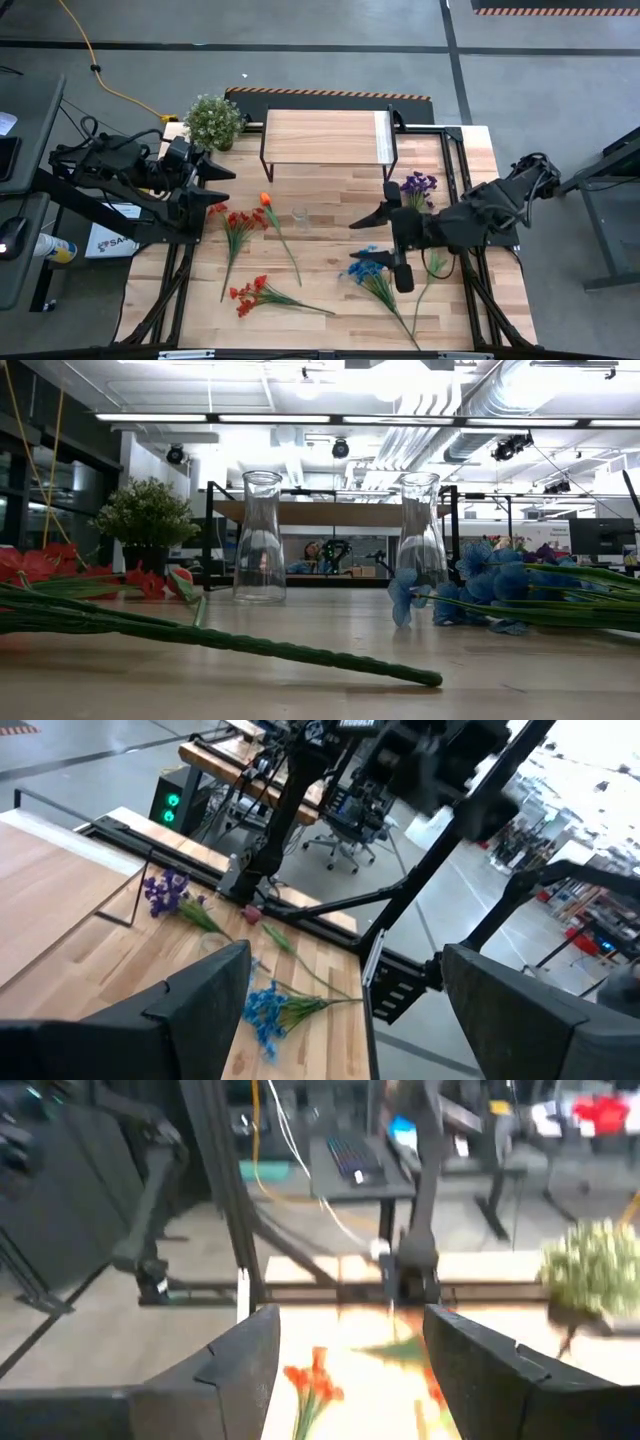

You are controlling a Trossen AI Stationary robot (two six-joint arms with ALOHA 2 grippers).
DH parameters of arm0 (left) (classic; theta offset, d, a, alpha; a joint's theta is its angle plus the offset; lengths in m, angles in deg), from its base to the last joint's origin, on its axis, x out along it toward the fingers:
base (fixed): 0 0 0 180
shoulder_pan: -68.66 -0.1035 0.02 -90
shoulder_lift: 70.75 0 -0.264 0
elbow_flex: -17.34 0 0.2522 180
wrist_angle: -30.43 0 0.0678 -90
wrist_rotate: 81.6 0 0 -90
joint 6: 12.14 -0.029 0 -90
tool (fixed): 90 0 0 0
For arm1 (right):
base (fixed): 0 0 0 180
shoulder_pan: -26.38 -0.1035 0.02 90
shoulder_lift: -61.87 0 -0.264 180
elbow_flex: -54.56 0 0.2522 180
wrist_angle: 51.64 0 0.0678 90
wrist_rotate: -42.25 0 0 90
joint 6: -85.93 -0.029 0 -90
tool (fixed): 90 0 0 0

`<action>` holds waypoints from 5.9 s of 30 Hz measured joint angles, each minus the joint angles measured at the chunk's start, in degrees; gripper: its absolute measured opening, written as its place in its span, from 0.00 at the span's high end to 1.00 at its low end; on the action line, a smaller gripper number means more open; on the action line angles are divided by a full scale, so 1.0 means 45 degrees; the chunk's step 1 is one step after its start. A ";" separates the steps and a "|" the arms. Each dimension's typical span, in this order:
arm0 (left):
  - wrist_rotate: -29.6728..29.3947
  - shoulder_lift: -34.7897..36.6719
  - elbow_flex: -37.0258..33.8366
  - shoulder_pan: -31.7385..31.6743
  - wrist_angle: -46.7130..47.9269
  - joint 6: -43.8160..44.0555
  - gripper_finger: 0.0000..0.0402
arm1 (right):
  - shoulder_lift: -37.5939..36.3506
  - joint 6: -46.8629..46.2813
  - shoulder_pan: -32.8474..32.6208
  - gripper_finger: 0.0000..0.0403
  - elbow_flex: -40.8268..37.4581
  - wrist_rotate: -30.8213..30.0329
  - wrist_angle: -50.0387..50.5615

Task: Pick and place flowers into a vace then onto a shelf
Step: Put the blue flowers into the right transparent vase

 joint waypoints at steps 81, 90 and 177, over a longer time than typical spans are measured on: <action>-0.0753 -0.0004 -0.0001 -0.0005 0.0037 -0.0146 0.10 | 0.2165 -1.4650 -0.2007 0.41 -1.2293 0.7670 -0.3660; -0.0748 -0.0001 -0.0005 0.0000 0.0037 -0.0146 0.10 | 0.2925 -1.4630 -0.2010 0.41 -1.2231 0.7389 -0.4078; -0.0743 -0.0004 -0.0005 0.0000 0.0320 -0.0148 0.10 | -0.1734 -1.0375 -0.0810 0.99 -1.2293 0.1174 -0.6893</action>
